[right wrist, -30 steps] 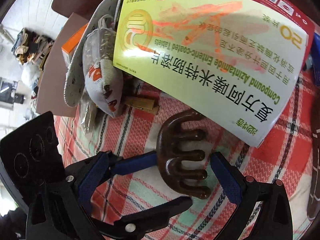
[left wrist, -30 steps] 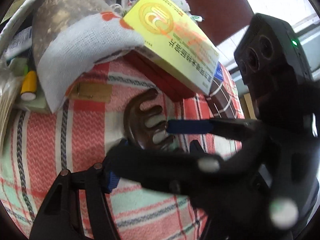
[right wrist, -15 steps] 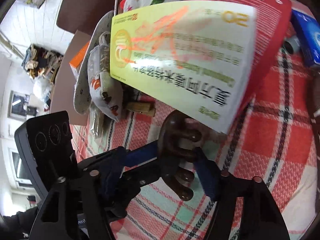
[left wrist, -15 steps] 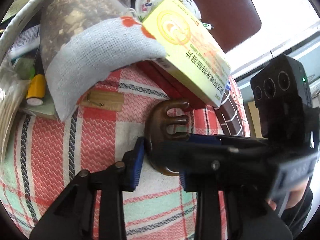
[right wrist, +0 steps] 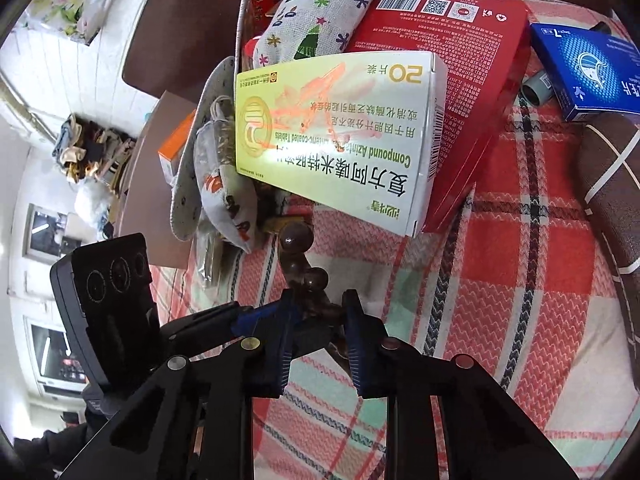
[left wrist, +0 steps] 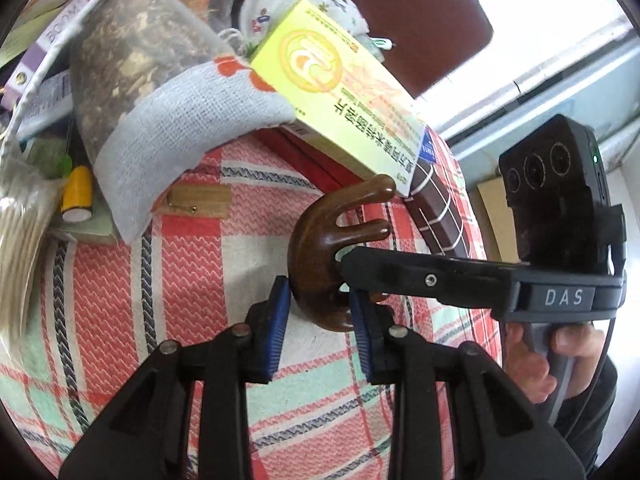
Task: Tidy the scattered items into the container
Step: 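Close the left gripper on the brown wooden comb, then lift the wooden comb and carry it over the cardboard box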
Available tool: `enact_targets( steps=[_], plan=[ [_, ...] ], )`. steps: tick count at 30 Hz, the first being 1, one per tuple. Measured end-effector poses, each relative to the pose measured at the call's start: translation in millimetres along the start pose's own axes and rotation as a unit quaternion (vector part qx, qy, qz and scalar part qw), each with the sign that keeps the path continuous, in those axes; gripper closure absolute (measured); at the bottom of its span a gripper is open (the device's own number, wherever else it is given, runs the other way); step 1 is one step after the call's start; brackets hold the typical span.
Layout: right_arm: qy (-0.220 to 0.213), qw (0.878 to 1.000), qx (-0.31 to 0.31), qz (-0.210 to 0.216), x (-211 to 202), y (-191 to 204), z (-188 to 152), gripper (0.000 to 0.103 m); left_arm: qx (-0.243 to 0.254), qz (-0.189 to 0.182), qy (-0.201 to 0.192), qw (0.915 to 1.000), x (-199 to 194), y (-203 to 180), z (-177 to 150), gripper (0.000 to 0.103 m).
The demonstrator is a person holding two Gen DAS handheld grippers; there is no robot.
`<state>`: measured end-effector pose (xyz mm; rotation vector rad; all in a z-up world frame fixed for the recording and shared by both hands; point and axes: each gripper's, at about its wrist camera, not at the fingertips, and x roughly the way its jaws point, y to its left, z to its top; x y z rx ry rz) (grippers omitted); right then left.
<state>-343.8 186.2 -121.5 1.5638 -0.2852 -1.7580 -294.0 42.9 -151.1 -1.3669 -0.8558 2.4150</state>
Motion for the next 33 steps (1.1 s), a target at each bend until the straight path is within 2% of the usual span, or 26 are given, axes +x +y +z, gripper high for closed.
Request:
enact_targets(
  steps=[3,5,10,17,20,22,23,24,26,30,33],
  plan=[
    [-0.005,1.0,-0.003,0.0,2,10,-2,0.081,0.031,-0.011,0.005,0.9994,-2,-2,2,0.074],
    [-0.012,1.0,-0.004,0.008,-8,4,-4,0.083,0.049,-0.024,0.003,0.9985,-7,-4,4,0.074],
    [-0.036,0.999,-0.016,0.012,-29,19,-2,0.084,0.076,-0.041,-0.012,0.9962,-22,-15,13,0.074],
    [-0.062,0.997,-0.045,0.008,-57,61,9,0.084,0.096,-0.052,-0.043,0.9931,-59,-30,29,0.074],
    [-0.07,0.996,-0.063,0.011,-63,88,18,0.084,0.098,-0.052,-0.061,0.9919,-79,-22,42,0.074],
    [-0.074,0.994,-0.076,0.013,-65,108,24,0.084,0.101,-0.048,-0.08,0.9905,-106,-20,41,0.074],
    [-0.077,0.993,-0.086,0.014,-67,121,27,0.084,0.101,-0.045,-0.088,0.9899,-113,-38,47,0.074],
    [-0.078,0.992,-0.097,0.016,-67,135,31,0.084,0.103,-0.042,-0.096,0.9891,-124,-35,48,0.074],
    [-0.079,0.99,-0.114,0.021,-61,164,40,0.084,0.102,-0.035,-0.119,0.9871,-162,-18,43,0.074],
    [-0.069,0.985,-0.155,0.041,-39,230,60,0.084,0.088,-0.018,-0.159,0.9832,-218,16,58,0.074],
    [-0.058,0.98,-0.184,0.055,-16,274,69,0.084,0.073,0.003,-0.187,0.9796,-273,50,51,0.074]
  ],
)
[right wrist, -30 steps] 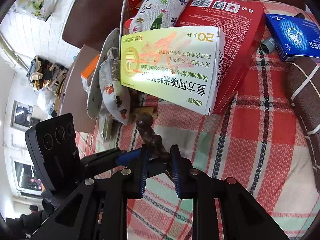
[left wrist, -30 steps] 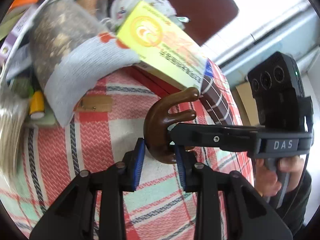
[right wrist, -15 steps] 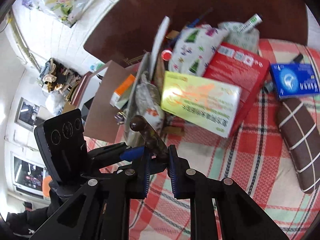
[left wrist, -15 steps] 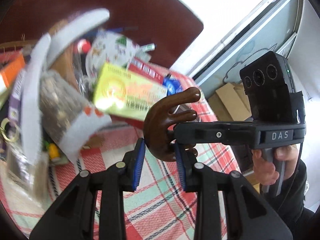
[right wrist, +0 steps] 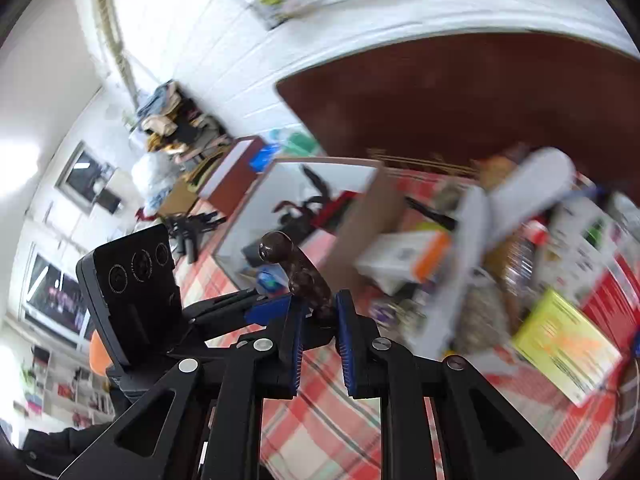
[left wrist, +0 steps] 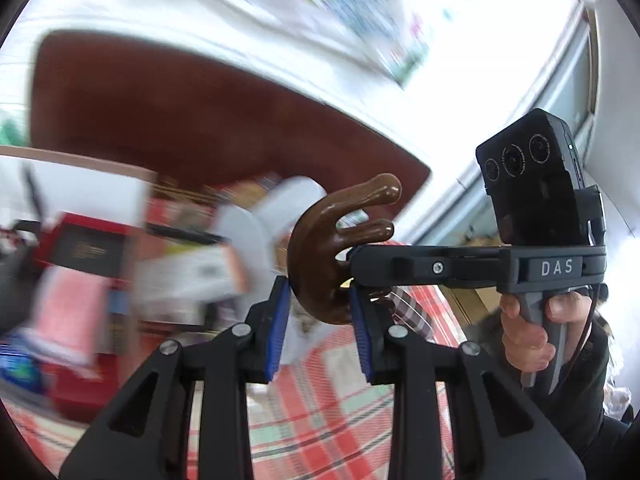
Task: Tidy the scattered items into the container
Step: 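Lift the wooden comb and carry it over the cardboard box, then release the wooden comb into the cardboard box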
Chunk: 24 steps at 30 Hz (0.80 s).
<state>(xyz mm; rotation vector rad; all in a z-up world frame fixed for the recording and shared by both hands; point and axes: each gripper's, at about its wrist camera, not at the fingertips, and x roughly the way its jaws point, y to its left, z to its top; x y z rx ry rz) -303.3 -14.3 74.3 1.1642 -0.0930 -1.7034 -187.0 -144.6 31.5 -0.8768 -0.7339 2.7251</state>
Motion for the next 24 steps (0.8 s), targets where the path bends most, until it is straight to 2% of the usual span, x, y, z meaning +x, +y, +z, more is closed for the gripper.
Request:
enact_targets(
  steps=[1,6,12,13,14,15,16,17,18,21,24],
  plan=[
    [0.006,1.0,-0.013,0.01,17,18,11,0.084,-0.004,0.009,-0.007,0.9999,-1,9,8,0.074],
    [0.027,0.998,-0.039,0.05,84,77,39,0.084,-0.031,0.052,-0.035,0.9975,-65,70,19,0.074],
    [0.057,0.995,-0.037,0.066,161,104,51,0.084,-0.074,0.099,-0.035,0.9918,-96,140,7,0.074],
    [0.064,0.995,-0.036,0.061,174,108,50,0.08,-0.079,0.101,-0.03,0.9912,-98,149,5,0.076],
    [0.068,0.996,-0.035,0.053,181,110,50,0.074,-0.083,0.114,-0.019,0.9898,-99,157,2,0.065],
    [0.067,0.996,-0.036,0.039,185,111,49,0.046,-0.085,0.136,-0.01,0.987,-101,161,-1,0.03],
    [0.062,0.997,-0.041,0.019,189,113,47,0.009,-0.088,0.166,-0.007,0.9822,-100,164,-3,0.011],
    [0.055,0.997,-0.051,0.002,191,116,45,0.0,-0.087,0.195,-0.013,0.9768,-102,167,-6,0.002],
    [0.05,0.997,-0.057,-0.005,192,118,45,0.0,-0.081,0.203,-0.014,0.9758,-103,168,-7,0.001],
    [0.047,0.997,-0.057,-0.023,191,115,45,0.0,-0.069,0.191,-0.002,0.9791,-100,168,-10,0.001],
    [0.049,0.997,-0.047,-0.031,187,108,45,0.0,-0.059,0.213,0.007,0.9752,-96,166,-10,0.001]
  ],
)
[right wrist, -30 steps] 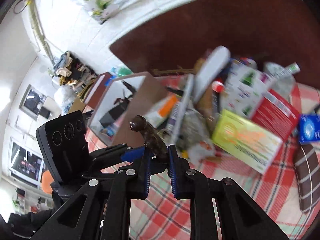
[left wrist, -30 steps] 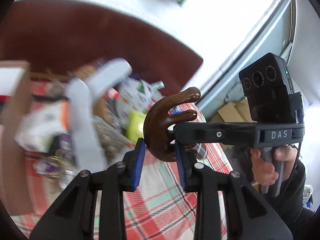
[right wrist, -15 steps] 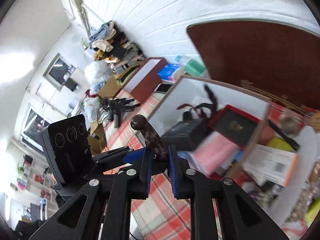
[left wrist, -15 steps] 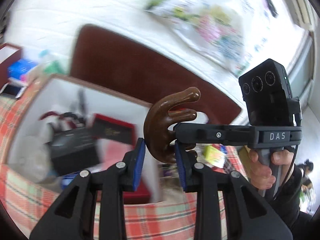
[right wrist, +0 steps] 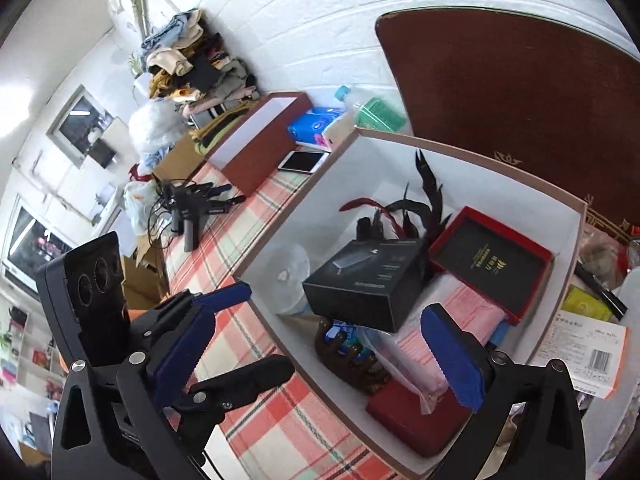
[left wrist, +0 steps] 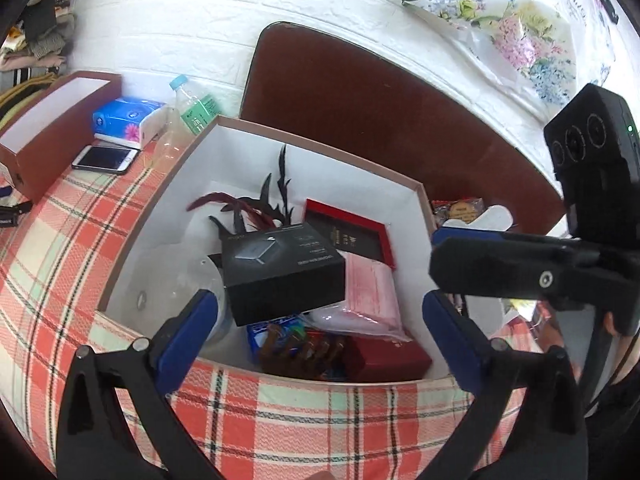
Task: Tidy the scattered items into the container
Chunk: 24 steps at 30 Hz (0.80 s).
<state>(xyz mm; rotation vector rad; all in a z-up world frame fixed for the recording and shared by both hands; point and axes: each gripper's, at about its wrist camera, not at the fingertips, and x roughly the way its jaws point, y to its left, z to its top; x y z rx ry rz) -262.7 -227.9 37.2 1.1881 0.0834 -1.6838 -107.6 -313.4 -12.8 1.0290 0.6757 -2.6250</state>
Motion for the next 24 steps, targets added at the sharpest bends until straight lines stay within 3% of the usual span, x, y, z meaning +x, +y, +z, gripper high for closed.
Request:
enact_targets(
  steps=[7,16,20,24],
  plan=[
    [0.001,1.0,0.02,-0.024,-7,-15,-6,0.0,0.022,0.023,0.006,0.9995,-4,-8,-2,0.001],
    [0.01,0.992,-0.015,-0.125,-3,-13,-21,0.0,0.071,0.113,0.021,0.9908,-9,-19,-13,0.001],
    [0.012,0.984,-0.027,-0.174,-2,-12,-27,0.0,0.08,0.112,0.036,0.9899,-12,-22,-16,0.001],
    [0.01,0.983,-0.027,-0.182,-3,-11,-31,0.0,0.086,0.115,0.041,0.9889,-14,-25,-20,0.001]
  ],
)
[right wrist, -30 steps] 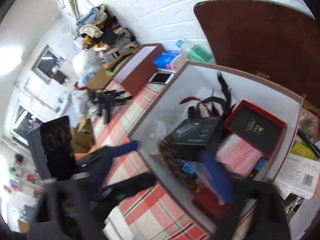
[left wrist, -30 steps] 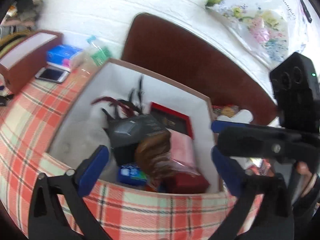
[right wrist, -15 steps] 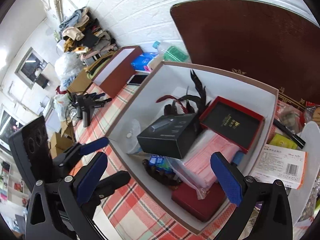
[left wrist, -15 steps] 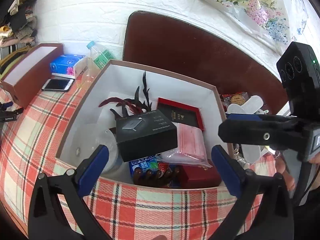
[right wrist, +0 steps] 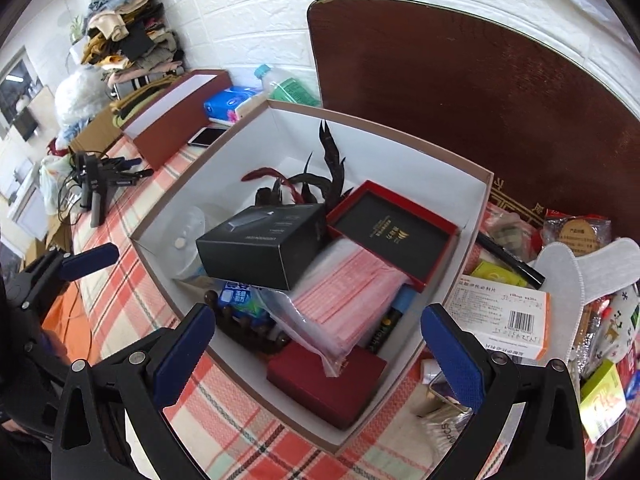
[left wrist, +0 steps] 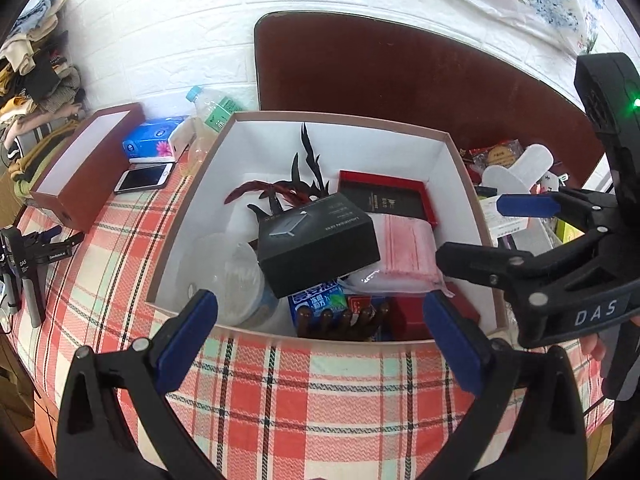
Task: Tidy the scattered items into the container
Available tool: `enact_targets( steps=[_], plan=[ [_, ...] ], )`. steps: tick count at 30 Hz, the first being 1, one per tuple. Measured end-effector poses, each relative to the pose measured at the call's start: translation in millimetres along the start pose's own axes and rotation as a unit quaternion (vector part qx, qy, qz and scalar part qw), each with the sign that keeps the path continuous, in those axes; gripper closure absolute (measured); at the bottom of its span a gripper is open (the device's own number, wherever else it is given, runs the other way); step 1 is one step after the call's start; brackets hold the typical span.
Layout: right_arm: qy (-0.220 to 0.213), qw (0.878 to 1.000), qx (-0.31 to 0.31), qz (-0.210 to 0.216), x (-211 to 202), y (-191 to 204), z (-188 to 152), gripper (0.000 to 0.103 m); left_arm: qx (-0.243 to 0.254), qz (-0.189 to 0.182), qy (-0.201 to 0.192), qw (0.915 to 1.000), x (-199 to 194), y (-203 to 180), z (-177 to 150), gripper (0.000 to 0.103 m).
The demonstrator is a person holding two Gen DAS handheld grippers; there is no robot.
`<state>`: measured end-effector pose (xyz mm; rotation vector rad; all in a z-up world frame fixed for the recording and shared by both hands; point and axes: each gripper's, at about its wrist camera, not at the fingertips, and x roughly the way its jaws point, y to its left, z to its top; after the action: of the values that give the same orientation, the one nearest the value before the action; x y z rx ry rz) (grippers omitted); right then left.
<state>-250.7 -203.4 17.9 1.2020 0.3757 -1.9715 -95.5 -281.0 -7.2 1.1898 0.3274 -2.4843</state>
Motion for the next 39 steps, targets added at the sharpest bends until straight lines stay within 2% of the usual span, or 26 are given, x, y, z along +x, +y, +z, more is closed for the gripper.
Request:
enact_targets(
  steps=[5,18,39],
  plan=[
    [0.003,1.0,-0.002,-0.012,0,-2,-3,0.0,0.015,0.001,0.017,0.9997,2,-6,-5,0.001],
    [0.001,0.999,-0.018,-0.041,0,5,-7,0.0,0.025,-0.001,0.028,0.9993,4,-12,-12,0.001],
    [0.004,0.999,-0.008,-0.038,-1,-1,-10,0.0,0.031,-0.005,0.032,0.999,2,-19,-14,0.001]
  ],
)
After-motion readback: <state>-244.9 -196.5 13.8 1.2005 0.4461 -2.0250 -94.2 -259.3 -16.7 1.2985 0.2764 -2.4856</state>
